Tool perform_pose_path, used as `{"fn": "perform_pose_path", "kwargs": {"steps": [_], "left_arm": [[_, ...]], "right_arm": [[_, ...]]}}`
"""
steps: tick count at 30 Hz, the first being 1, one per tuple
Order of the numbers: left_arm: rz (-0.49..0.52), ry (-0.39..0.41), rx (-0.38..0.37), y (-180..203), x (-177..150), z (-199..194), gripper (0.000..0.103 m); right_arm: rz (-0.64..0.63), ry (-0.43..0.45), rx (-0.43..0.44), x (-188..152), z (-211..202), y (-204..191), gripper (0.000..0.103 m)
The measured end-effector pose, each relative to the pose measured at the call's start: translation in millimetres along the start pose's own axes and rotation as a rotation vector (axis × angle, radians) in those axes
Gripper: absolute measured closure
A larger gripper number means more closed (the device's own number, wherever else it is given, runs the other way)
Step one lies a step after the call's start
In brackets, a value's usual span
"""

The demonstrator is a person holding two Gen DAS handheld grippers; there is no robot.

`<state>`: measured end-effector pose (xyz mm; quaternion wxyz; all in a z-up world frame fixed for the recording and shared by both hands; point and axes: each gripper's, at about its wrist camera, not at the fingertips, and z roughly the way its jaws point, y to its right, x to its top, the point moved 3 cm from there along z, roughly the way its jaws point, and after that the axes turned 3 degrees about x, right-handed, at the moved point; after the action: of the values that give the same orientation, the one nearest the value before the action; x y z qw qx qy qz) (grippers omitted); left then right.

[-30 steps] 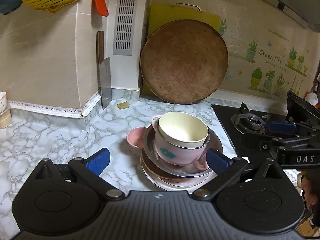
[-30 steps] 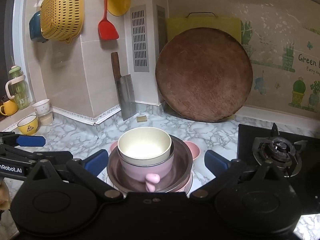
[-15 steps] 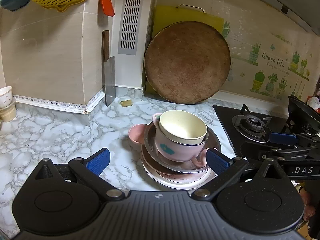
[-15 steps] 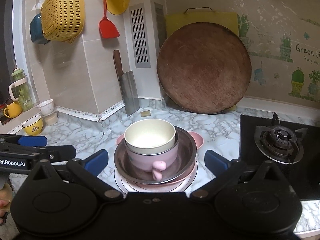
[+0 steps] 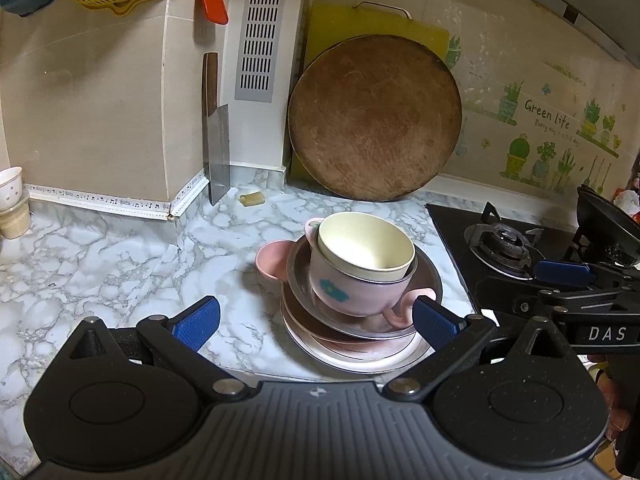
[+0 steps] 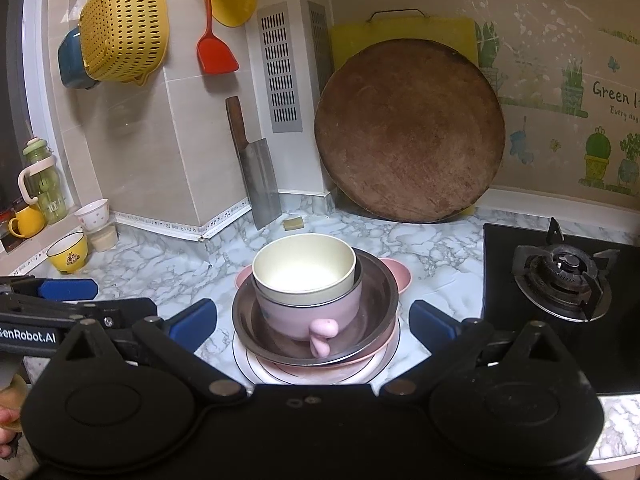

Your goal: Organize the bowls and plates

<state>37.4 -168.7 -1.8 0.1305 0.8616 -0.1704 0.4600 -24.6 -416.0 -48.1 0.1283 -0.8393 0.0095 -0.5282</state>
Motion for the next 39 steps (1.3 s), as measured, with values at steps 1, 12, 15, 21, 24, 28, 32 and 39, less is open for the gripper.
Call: {"fn": "perform_pose_path", "kwargs": {"steps": [1,12,15,21,24,28,32,39], "left_arm": [[0.000,-0.001,0.001,-0.1,-0.2,0.5,0.000],[0.005,-0.002,0.004,-1.9,-1.2,2.7,0.000],[0.002,0.003,0.010,-4.0,-0.9,2.7,0.000],[0.005,-0.004,0.008,-6.0,-1.4,3.7,0.000],[0.011,-0.009,0.003,-6.0,-1.4,4.9,0.000],[0.026,-0.013,-0.011,-4.6,-2.2,5.9,0.000],[0.036,-0.012,-0.024,-3.1,-2.2,7.1,0.000],[0.046,-0.012,-0.045,-1.9,-1.8,10.4,0.000]], "right_arm": [[-0.001,-0.001,0.000,0.1,0.4,-0.4,0.000],[0.008,-0.005,-0.005,-0.2,3.4,0.5,0.000],[0.009,-0.007,-0.005,-0.3,4.2,0.2,0.000],[0.017,-0.012,-0.011,-1.5,6.7,-1.8,0.000],[0.023,-0.011,-0.017,-2.0,7.5,-1.4,0.000],[0.027,-0.010,-0.025,-1.9,7.6,-1.6,0.000],[0.036,-0.018,-0.042,-2.2,7.5,-1.1,0.000],[0.045,-0.034,-0.071,-2.7,8.7,-1.1,0.000]]}}
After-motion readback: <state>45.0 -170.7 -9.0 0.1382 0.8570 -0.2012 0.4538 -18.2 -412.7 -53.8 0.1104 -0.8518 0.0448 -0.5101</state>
